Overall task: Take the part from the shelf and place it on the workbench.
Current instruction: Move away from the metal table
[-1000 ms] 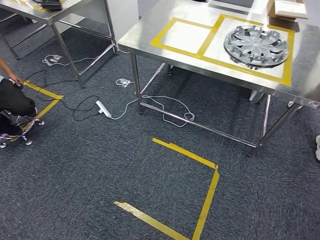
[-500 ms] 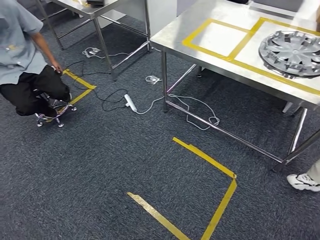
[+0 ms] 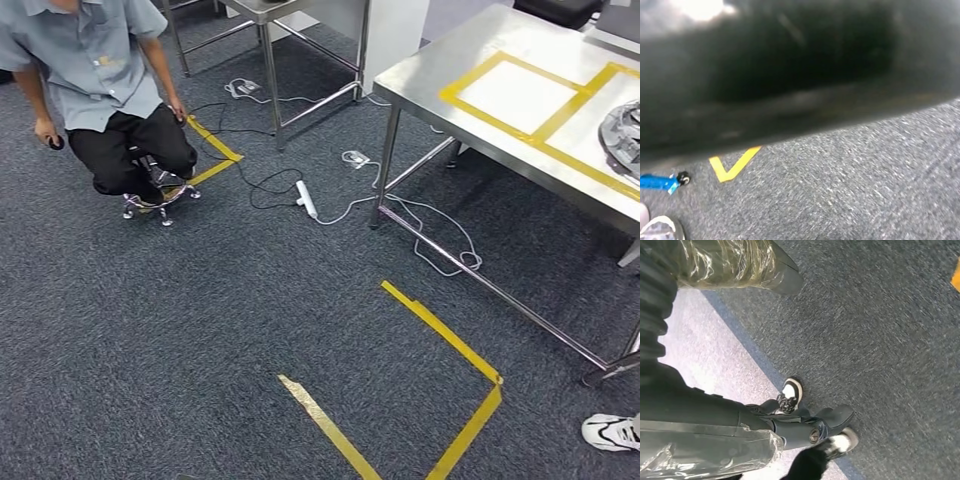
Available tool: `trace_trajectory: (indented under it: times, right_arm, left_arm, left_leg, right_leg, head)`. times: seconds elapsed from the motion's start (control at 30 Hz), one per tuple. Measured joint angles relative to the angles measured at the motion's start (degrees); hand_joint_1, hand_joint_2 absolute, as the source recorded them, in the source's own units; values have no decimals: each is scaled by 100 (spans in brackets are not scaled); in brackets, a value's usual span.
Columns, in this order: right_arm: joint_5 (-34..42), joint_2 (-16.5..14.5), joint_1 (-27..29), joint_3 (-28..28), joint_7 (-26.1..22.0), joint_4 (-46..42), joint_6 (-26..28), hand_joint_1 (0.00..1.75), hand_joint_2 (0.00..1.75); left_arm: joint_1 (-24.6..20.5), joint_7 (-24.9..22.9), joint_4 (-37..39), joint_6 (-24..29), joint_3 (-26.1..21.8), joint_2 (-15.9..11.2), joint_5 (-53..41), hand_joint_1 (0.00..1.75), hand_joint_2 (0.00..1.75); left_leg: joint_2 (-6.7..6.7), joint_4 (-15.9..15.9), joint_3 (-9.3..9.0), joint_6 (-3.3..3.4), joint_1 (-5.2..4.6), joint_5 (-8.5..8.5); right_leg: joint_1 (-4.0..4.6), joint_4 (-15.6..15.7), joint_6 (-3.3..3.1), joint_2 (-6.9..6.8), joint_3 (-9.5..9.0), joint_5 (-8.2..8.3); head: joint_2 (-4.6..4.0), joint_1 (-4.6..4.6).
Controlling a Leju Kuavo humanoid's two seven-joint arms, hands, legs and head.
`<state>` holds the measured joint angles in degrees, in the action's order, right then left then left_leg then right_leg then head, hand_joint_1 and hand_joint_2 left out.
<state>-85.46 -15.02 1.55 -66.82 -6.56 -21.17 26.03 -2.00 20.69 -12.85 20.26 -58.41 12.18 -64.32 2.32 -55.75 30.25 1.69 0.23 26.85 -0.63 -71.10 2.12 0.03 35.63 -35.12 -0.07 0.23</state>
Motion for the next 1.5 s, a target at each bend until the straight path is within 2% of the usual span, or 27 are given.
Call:
trace_trajectory:
  times: [0.03,0.1,0.17,0.23,0.3,0.4,0.47,0.53,0.6,0.67,0.73,0.77,0.83,0.9,0.93,0.97,1.0,1.07,1.1,1.13,1.2,1.27,1.3,1.37,1.43,1.47,1.5]
  right_arm:
    - [-33,0,2,-8,42,1,-28,0,175]
    - [-106,0,8,-28,119,9,-83,0,175]
    - [-166,0,13,-39,168,20,-126,0,175]
    - [-215,-1,12,-42,198,27,-159,0,175]
    - [-280,-1,14,-46,240,33,-212,0,175]
    - [-408,2,37,-33,359,49,-385,0,175]
    - [-440,2,45,-19,406,68,-447,0,175]
    - [-449,2,40,8,426,84,-472,0,175]
    - [-452,2,38,51,435,97,-484,0,175]
    - [-453,4,35,91,445,114,-498,0,175]
    - [-453,6,22,116,451,125,-511,0,175]
    - [-453,8,15,126,452,128,-516,0,175]
    - [-453,13,14,142,452,134,-523,0,175]
    - [-453,20,28,156,453,143,-532,0,175]
    - [-453,23,36,161,454,147,-535,0,175]
    - [-453,25,42,162,455,152,-538,0,175]
    - [-452,26,45,164,455,156,-539,0,175]
    - [-452,30,48,170,455,160,-539,0,175]
    - [-452,32,49,177,457,163,-540,0,175]
    - [-452,34,48,188,461,168,-543,0,175]
    - [-451,35,43,216,476,179,-551,0,175]
    - [-451,36,41,245,490,185,-558,0,175]
    - [-452,37,45,257,493,189,-560,0,175]
    - [-453,42,56,281,494,202,-565,0,175]
    - [-453,48,60,315,487,221,-575,0,175]
    - [-453,50,58,343,477,232,-581,0,175]
    - [-453,51,54,374,463,244,-590,0,175]
  left_arm:
    - [1,0,0,0,-2,2,1,0,0]
    - [-8,1,0,-1,-5,7,9,0,0]
    - [-17,1,0,-3,-11,10,19,0,0]
    - [-10,0,0,-5,-37,9,27,0,0]
    - [-2,-3,0,-8,-75,9,41,0,0]
    - [-18,-20,0,-27,-107,10,68,0,0]
    - [-7,-33,0,-41,-117,10,73,0,0]
    - [13,-45,0,-48,-130,10,75,0,0]
    - [9,-49,0,-48,-143,10,75,0,0]
    - [-9,-50,0,-48,-149,9,74,0,0]
    - [-4,-51,0,-48,-158,8,74,0,0]
    - [7,-50,0,-48,-167,8,74,0,0]
    - [12,-51,0,-48,-189,10,74,0,0]
    - [3,-51,0,-49,-205,15,74,0,0]
    - [1,-51,0,-49,-211,17,74,0,0]
    - [4,-51,0,-50,-217,19,74,0,0]
    - [8,-51,0,-50,-225,19,74,0,0]
    - [11,-51,0,-51,-236,23,74,0,0]
    - [6,-51,0,-52,-239,27,74,0,0]
    - [-1,-51,0,-54,-241,31,74,0,0]
    - [-4,-51,0,-57,-246,35,74,0,0]
    - [10,-51,0,-58,-251,35,74,0,0]
    - [14,-51,0,-58,-252,35,74,0,0]
    - [2,-51,0,-55,-252,34,73,0,0]
    - [-12,-51,0,-52,-252,34,69,0,0]
    - [-9,-49,0,-52,-252,34,67,0,0]
    - [-3,-45,0,-54,-253,34,66,0,0]
  left_leg:
    - [73,-4,-10,-7,0,1]
    - [209,-31,7,-45,-8,3]
    - [318,-62,77,-117,-4,-16]
    - [407,-84,136,-192,20,-35]
    - [265,-278,237,-246,20,96]
    - [-108,-1313,723,-306,23,630]
    - [-168,-1722,899,-320,33,721]
    - [-228,-1295,657,-298,32,411]
    - [-475,-514,244,-236,-8,107]
    - [-651,-144,72,-168,-58,51]
    - [-569,-111,85,-106,-71,48]
    - [-517,-90,83,-72,-64,33]
    - [-405,-48,82,-4,-38,-8]
    - [-274,-47,105,31,-35,-27]
    - [-203,-49,111,38,-38,-32]
    - [-130,-51,111,40,-40,-34]
    - [-53,-55,106,41,-41,-35]
    - [92,-65,90,30,-38,-31]
    - [158,-84,95,13,-48,-25]
    - [219,-103,115,-15,-52,-24]
    - [335,-131,174,-89,-44,-43]
    - [386,-155,221,-154,-18,-48]
    - [307,-242,264,-180,-18,14]
    - [33,-743,489,-226,-17,319]
    - [-125,-1487,837,-264,0,658]
    - [-151,-1707,936,-273,8,710]
    - [-167,-1722,933,-273,13,651]
  right_leg:
    - [-6,382,-11,48,-169,243]
    - [-34,1161,-32,322,-517,558]
    - [-46,1451,-50,504,-650,585]
    - [-42,1473,-89,396,-663,594]
    - [-48,1508,-156,245,-680,614]
    - [-24,1521,-233,-25,-687,604]
    - [-4,1516,-242,-196,-686,591]
    - [7,1513,-234,-332,-704,577]
    - [33,1503,-203,-446,-731,550]
    - [65,1493,-161,-556,-747,523]
    - [70,1502,-115,-654,-767,507]
    - [62,1488,-85,-614,-764,479]
    - [41,1136,-36,-324,-606,234]
    - [28,336,-13,-60,-221,-158]
    - [27,-26,-8,-31,-37,-274]
    - [27,-209,-7,-20,70,-278]
    - [25,-165,-9,-12,73,-162]
    - [7,511,-20,94,-209,289]
    - [-14,908,-26,241,-380,460]
    - [-29,1197,-35,369,-508,552]
    - [-32,1406,-68,498,-611,552]
    - [-26,1426,-125,376,-637,568]
    - [-28,1441,-156,305,-646,580]
    - [-24,1462,-210,136,-661,584]
    - [0,1461,-239,-42,-660,568]
    - [9,1460,-245,-127,-661,560]
    - [16,1460,-246,-204,-666,552]
  head:
    - [0,2]
    - [0,0]
    - [0,-3]
    - [0,-3]
    - [0,-27]
    - [0,-77]
    - [0,-76]
    - [0,-76]
    - [0,-79]
    - [0,-78]
    - [0,-77]
    - [0,-75]
    - [0,-53]
    - [0,-33]
    - [0,-33]
    - [0,-33]
    - [0,-32]
    - [0,-31]
    - [0,-30]
    - [0,-34]
    - [0,-37]
    - [0,-38]
    - [0,-53]
    - [0,-80]
    - [0,-95]
    - [0,-93]
    - [0,-95]
